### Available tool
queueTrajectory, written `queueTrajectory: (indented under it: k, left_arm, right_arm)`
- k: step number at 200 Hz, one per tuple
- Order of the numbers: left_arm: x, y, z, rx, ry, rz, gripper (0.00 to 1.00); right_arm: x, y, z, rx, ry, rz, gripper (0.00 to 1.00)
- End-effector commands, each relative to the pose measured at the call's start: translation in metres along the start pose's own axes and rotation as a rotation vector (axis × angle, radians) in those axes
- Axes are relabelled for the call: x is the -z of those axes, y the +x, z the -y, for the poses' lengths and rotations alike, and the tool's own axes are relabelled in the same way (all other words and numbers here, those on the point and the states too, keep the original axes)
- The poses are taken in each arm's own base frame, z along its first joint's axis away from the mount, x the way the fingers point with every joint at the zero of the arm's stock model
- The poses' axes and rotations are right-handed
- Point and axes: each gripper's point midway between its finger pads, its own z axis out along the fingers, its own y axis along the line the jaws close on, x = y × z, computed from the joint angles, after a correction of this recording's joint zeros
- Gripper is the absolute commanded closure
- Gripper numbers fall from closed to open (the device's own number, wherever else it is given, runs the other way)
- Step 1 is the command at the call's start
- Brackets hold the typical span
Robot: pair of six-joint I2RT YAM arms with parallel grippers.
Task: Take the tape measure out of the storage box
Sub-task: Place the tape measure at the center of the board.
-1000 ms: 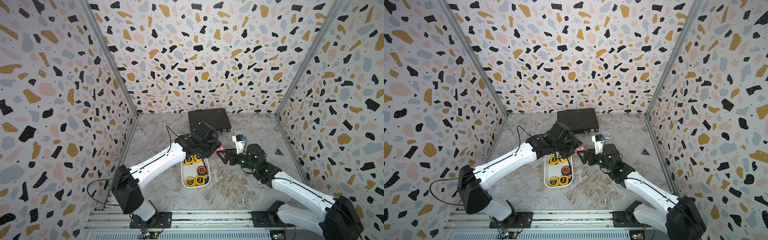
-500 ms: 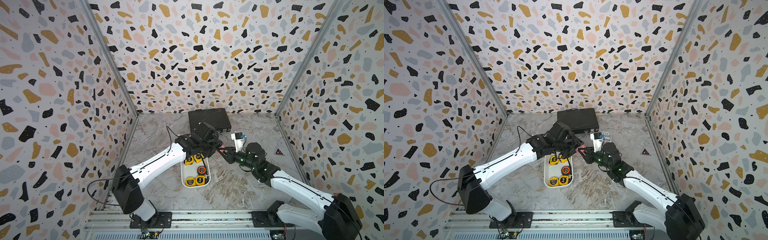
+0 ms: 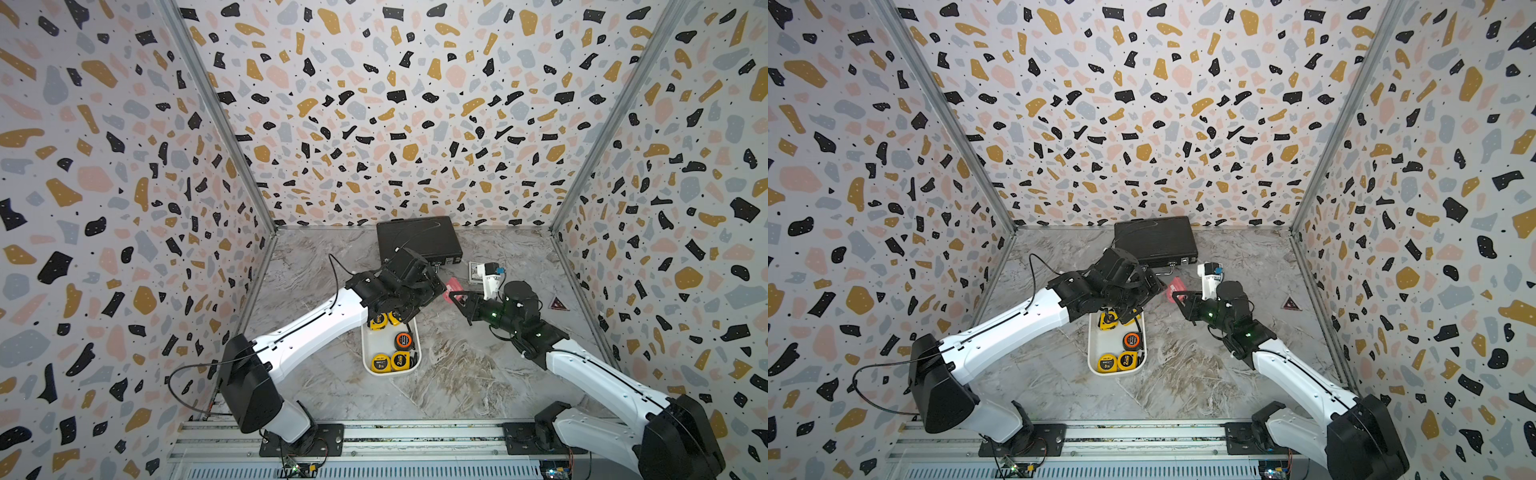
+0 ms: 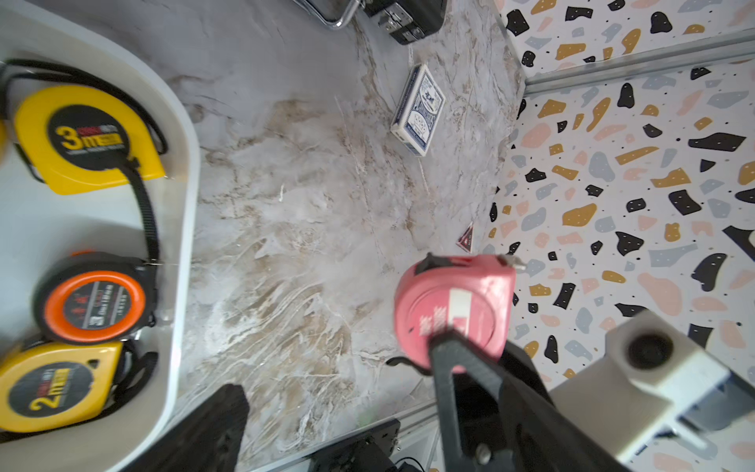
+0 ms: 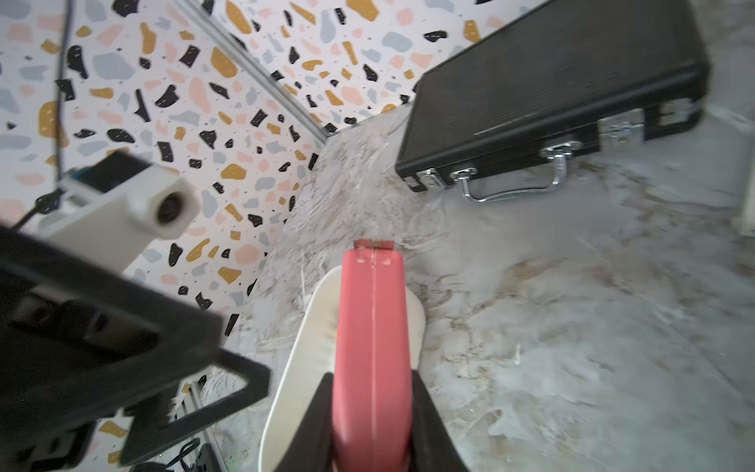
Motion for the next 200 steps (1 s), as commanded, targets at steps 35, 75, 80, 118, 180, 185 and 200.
queueTrajectory:
  k: [35, 75, 80, 118, 180, 185, 200]
  left_arm:
    - [0.023, -0.003, -0.068, -0.199, -0.216, 0.021, 0.00]
    - [0.032, -0.001, -0.098, -0.268, -0.298, 0.023, 0.00]
    - [0.033, -0.001, -0.099, -0.275, -0.302, 0.021, 0.00]
    - [0.030, 0.005, -0.114, -0.295, -0.331, -0.007, 0.00]
    - [0.018, 0.012, -0.124, -0.314, -0.357, -0.055, 0.00]
    - [0.018, 0.011, -0.125, -0.315, -0.360, -0.055, 0.00]
    - [0.015, 0.011, -0.125, -0.318, -0.363, -0.060, 0.00]
  right_arm:
    - [-0.005, 0.017, 0.084, -0.294, 0.108, -0.137, 0.93]
    - [-0.009, 0.028, 0.127, -0.429, 0.183, -0.193, 0.93]
    - [-0.009, 0.030, 0.131, -0.438, 0.194, -0.206, 0.93]
    - [-0.011, 0.042, 0.150, -0.488, 0.251, -0.271, 0.90]
    - [-0.004, 0.062, 0.163, -0.522, 0.315, -0.360, 0.75]
    - [-0.003, 0.063, 0.164, -0.524, 0.320, -0.366, 0.73]
    - [0.000, 0.067, 0.165, -0.524, 0.333, -0.381, 0.71]
